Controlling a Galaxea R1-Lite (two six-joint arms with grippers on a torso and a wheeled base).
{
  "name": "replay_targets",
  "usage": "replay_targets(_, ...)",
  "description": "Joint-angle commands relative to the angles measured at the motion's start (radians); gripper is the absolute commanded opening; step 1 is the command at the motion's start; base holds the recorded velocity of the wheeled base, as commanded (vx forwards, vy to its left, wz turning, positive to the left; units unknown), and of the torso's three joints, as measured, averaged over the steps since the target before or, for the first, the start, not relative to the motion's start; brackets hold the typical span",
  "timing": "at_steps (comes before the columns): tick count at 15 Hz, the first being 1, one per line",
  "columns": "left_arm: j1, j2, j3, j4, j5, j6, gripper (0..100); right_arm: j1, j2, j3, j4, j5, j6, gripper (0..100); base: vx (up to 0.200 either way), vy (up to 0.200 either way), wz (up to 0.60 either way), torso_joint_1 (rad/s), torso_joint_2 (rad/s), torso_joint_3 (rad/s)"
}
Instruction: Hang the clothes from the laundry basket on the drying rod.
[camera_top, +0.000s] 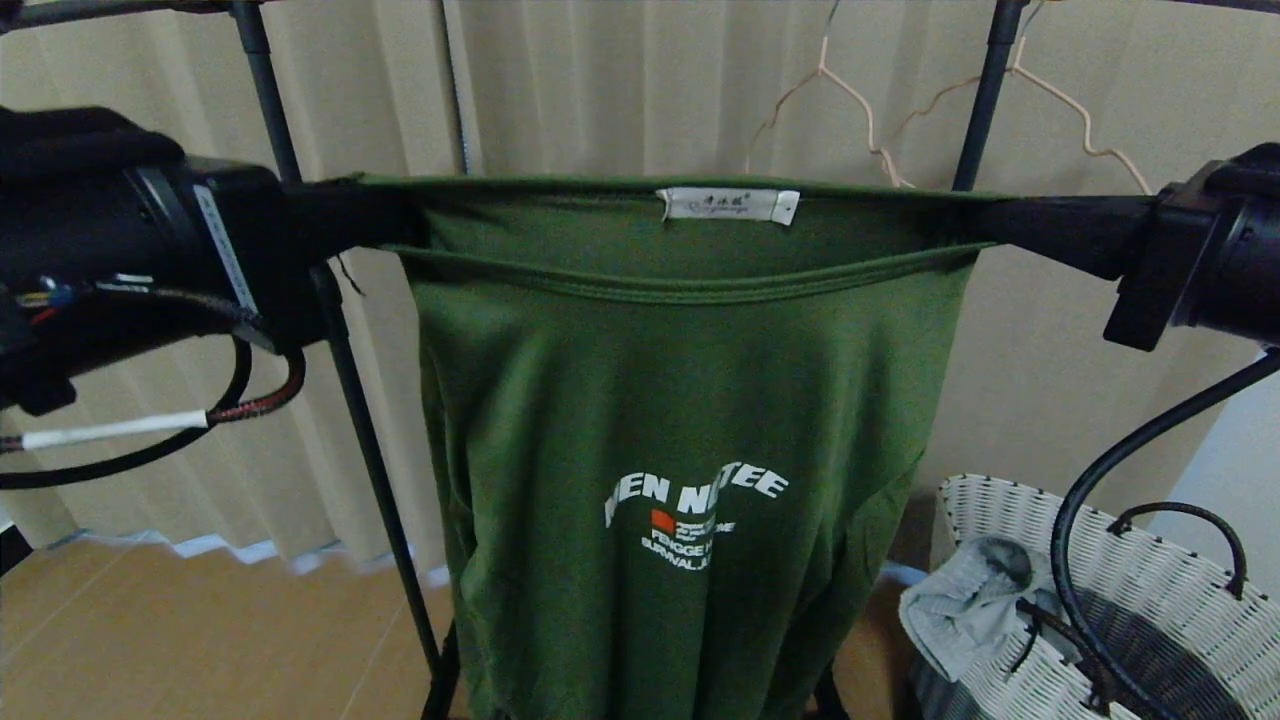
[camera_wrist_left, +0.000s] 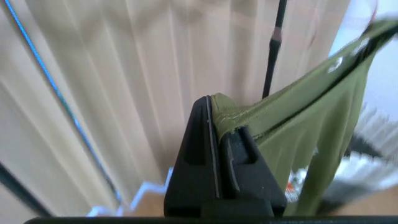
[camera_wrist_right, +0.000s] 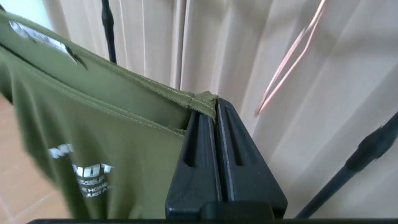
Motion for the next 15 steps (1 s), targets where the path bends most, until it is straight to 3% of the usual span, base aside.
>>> replay_targets(1, -0.003, 0.031, -0.052, 0.004, -0.001, 0.001, 0, -0.007, 0.004, -0.023, -0.009, 0.001, 0.000, 0, 0.000, 0.000, 0.00, 0.000, 0.00, 0.000)
replay_targets(6, -0.003, 0.020, -0.001, 0.006, 0.007, 0.001, 0, -0.025, 0.070, -0.075, -0.010, 0.003, 0.000, 0, 0.000, 0.000, 0.00, 0.000, 0.00, 0.000)
replay_targets(15, -0.020, 0.022, -0.009, 0.003, 0.003, 0.001, 0, -0.031, 0.107, -0.078, -0.053, 0.001, 0.003, 0, 0.000, 0.000, 0.00, 0.000, 0.00, 0.000)
